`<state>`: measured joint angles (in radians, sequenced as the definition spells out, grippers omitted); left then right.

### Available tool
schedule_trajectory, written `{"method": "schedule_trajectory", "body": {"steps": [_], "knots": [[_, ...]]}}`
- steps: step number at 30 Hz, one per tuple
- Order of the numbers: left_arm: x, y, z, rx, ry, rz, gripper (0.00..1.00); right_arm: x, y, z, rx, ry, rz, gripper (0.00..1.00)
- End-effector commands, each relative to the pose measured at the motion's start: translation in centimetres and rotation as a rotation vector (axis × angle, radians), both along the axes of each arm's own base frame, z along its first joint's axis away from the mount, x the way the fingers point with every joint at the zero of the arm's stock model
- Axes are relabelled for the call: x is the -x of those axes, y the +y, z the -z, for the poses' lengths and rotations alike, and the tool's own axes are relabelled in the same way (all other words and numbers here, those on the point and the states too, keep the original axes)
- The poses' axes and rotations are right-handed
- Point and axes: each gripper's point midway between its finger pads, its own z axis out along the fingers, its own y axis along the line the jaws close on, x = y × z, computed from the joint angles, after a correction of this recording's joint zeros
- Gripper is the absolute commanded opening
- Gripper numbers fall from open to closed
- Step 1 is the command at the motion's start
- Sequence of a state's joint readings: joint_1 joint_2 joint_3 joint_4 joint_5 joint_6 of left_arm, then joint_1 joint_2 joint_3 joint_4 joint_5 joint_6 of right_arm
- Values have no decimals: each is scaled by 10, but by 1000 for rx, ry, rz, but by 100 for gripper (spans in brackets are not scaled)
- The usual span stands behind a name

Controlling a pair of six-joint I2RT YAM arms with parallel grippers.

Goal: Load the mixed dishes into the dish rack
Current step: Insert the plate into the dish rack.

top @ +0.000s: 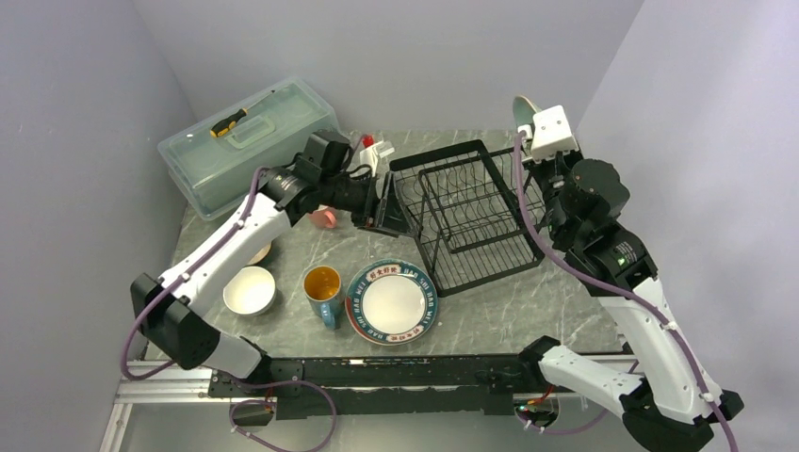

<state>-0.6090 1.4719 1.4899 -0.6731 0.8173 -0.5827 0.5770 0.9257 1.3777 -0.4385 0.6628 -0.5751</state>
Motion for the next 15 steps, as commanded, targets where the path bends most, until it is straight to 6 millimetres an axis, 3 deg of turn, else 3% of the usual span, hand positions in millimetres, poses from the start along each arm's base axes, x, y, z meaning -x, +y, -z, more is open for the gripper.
{"method": "schedule_trajectory", "body": {"steps": [1,15], "knots": [[13,25,-1,-52,-114,-8,73,10,-3,-52,-127,-147,-80,0],[45,72,35,-140,-275,-52,82,9,-12,-55,-127,-89,-63,0]]}}
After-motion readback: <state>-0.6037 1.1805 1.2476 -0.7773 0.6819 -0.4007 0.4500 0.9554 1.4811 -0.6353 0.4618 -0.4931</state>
